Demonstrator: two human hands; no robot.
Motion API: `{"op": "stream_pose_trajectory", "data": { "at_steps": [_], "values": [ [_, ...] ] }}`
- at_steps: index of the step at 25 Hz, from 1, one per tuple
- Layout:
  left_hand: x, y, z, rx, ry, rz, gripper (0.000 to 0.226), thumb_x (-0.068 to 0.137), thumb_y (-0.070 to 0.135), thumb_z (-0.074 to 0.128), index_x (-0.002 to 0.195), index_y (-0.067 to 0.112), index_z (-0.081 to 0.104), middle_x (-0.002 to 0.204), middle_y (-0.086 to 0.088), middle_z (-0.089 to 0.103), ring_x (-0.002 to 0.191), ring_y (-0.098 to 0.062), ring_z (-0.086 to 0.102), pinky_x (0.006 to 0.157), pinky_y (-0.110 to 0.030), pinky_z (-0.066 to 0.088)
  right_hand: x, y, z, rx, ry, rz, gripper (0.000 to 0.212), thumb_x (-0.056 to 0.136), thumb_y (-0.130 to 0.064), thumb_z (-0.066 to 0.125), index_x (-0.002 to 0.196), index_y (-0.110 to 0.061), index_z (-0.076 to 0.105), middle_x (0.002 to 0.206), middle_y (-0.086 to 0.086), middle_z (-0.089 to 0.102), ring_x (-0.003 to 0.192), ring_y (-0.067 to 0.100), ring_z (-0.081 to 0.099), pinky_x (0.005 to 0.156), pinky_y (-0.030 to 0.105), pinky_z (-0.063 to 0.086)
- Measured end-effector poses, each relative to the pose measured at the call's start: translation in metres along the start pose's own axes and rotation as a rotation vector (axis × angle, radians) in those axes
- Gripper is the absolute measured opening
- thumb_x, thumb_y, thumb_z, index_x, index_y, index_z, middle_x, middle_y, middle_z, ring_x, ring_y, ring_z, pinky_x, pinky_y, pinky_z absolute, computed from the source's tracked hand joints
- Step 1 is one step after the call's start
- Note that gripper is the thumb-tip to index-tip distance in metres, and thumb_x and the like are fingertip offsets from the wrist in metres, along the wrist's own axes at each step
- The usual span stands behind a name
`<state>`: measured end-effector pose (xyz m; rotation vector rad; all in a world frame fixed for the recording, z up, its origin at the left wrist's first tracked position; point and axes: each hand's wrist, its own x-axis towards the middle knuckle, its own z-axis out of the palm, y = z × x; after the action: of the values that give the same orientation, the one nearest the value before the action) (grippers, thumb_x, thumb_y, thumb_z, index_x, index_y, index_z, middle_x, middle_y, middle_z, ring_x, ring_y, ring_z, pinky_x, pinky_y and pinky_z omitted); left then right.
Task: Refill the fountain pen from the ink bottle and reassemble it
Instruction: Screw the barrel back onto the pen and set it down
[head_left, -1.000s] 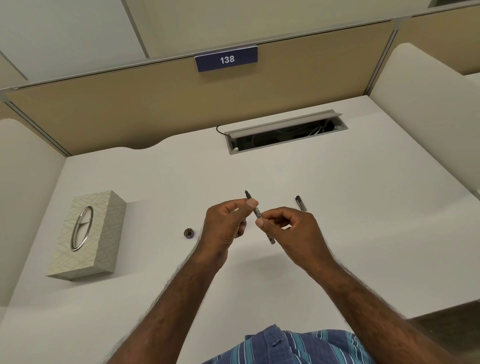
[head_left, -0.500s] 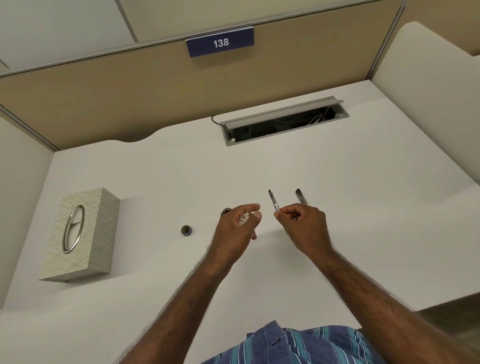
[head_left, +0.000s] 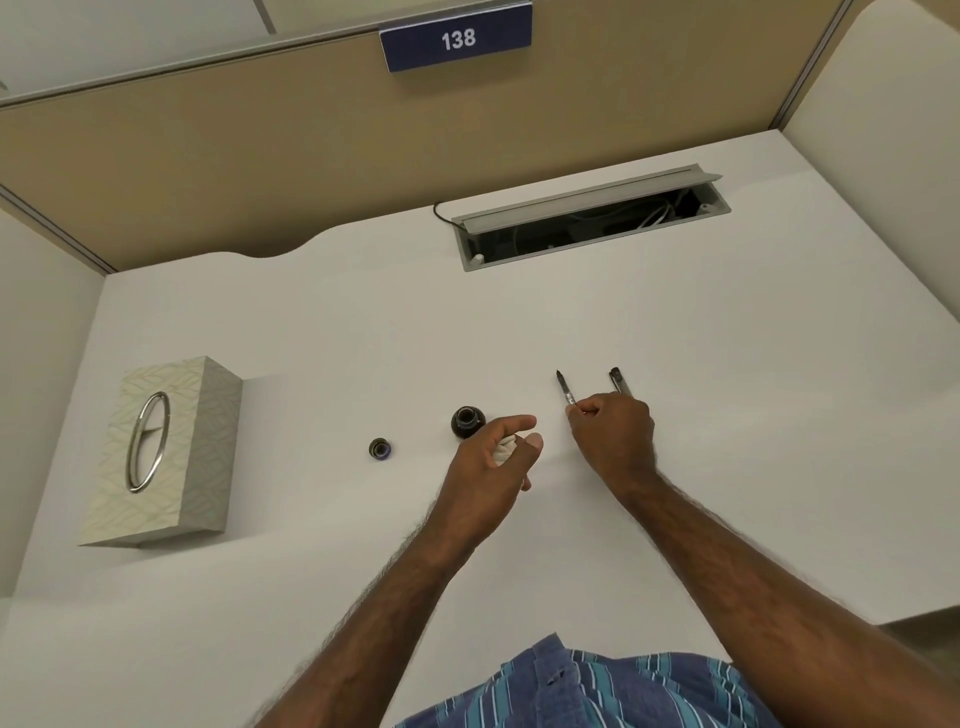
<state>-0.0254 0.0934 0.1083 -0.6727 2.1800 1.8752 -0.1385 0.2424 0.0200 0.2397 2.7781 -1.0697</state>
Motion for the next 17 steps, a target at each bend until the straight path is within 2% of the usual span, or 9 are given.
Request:
{"op": "stream_pose_trajectory", "data": {
  "at_steps": [9, 14, 17],
  "values": [
    [0.001, 0.003, -0.001, -0.016, 0.017, -0.006, 0.025, 0.100, 0.035, 0.063, 0.126, 0.036, 0.066, 0.092, 0.002, 0.069, 0.070, 0.000, 0.067, 0.073, -0.024, 0.049, 0.001, 0.001, 0.002, -0.060, -0.017, -0.018, 0.016, 0.089, -0.029, 0.076, 0.094, -0.016, 0.085, 0.096, 0.000, 0.083, 0.095, 0.028, 0.076, 0.087, 0.036, 0.060],
    [-0.007, 0.004, -0.003, -0.061, 0.041, -0.002, 0.025, 0.100, 0.035, 0.063, 0.125, 0.033, 0.068, 0.086, 0.002, 0.069, 0.078, -0.008, 0.069, 0.071, -0.029, 0.051, 0.001, 0.002, -0.002, -0.070, -0.043, -0.027, 0.029, 0.088, -0.038, 0.079, 0.104, -0.014, 0.083, 0.106, 0.001, 0.083, 0.106, 0.028, 0.074, 0.095, 0.037, 0.056],
    [-0.013, 0.003, -0.010, -0.237, 0.027, 0.000, 0.036, 0.097, 0.034, 0.061, 0.130, 0.022, 0.068, 0.093, 0.000, 0.068, 0.083, -0.017, 0.069, 0.068, -0.032, 0.049, -0.007, -0.003, -0.014, -0.047, -0.040, -0.086, 0.027, 0.087, -0.042, 0.079, 0.095, -0.017, 0.081, 0.093, -0.001, 0.079, 0.095, 0.025, 0.071, 0.087, 0.033, 0.051]
  ]
}}
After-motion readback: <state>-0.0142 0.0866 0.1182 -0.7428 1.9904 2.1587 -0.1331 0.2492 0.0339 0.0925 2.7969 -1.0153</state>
